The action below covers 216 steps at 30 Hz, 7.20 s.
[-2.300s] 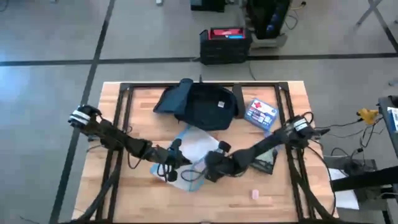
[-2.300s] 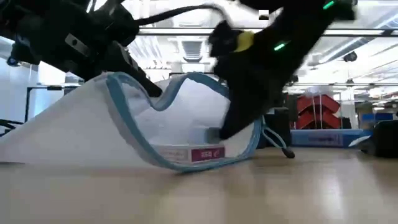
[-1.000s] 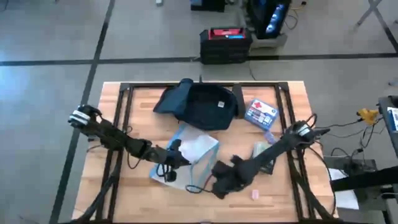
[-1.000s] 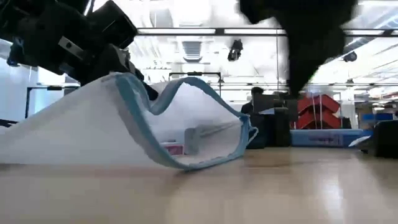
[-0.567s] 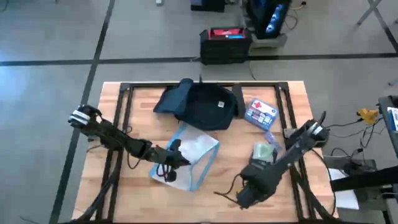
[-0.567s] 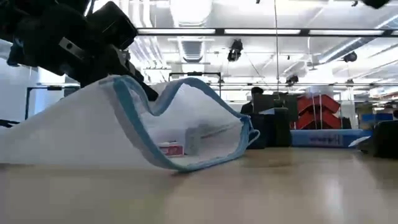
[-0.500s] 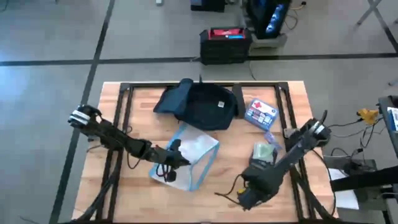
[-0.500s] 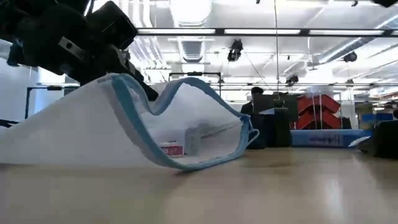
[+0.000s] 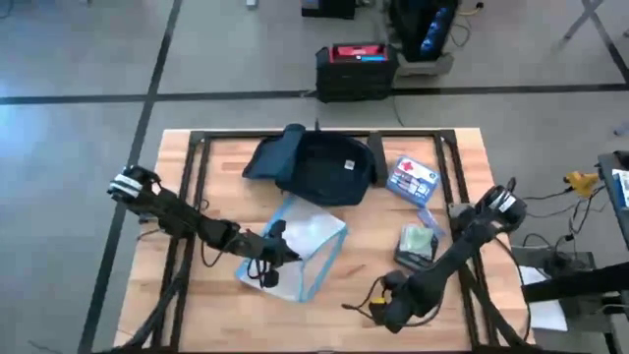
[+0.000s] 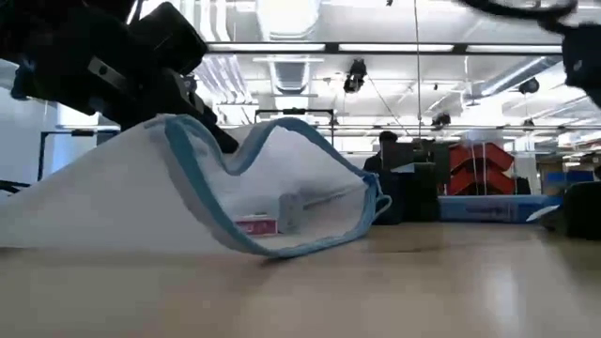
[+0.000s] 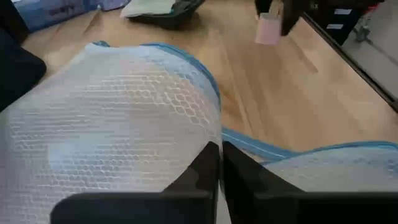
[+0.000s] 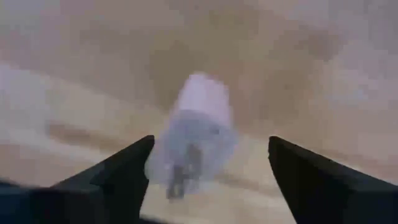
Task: Unpack backpack
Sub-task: Put the pink charger adapter into the zip bag, then put the green earphone into the zip bag
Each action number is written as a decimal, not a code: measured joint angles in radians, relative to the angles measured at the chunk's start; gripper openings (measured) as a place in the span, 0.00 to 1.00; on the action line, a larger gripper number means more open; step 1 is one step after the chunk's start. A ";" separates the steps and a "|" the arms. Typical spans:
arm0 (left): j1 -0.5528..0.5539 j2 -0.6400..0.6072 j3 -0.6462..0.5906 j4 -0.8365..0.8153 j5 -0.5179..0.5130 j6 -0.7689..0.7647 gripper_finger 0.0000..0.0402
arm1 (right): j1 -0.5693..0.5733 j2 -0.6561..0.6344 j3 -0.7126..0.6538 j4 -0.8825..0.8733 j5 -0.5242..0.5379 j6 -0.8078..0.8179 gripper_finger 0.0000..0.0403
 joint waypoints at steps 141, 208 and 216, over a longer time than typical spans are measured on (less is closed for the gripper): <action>0.001 -0.001 -0.087 0.177 0.112 0.149 0.00 | -0.069 -0.096 0.257 -0.835 0.453 -0.203 0.45; 0.002 0.000 -0.085 0.175 0.113 0.157 0.00 | -0.338 -0.534 -0.397 -0.513 0.278 -0.245 0.44; 0.002 0.000 -0.085 0.175 0.113 0.157 0.00 | -0.471 -0.472 -0.407 -0.430 0.285 -0.265 0.71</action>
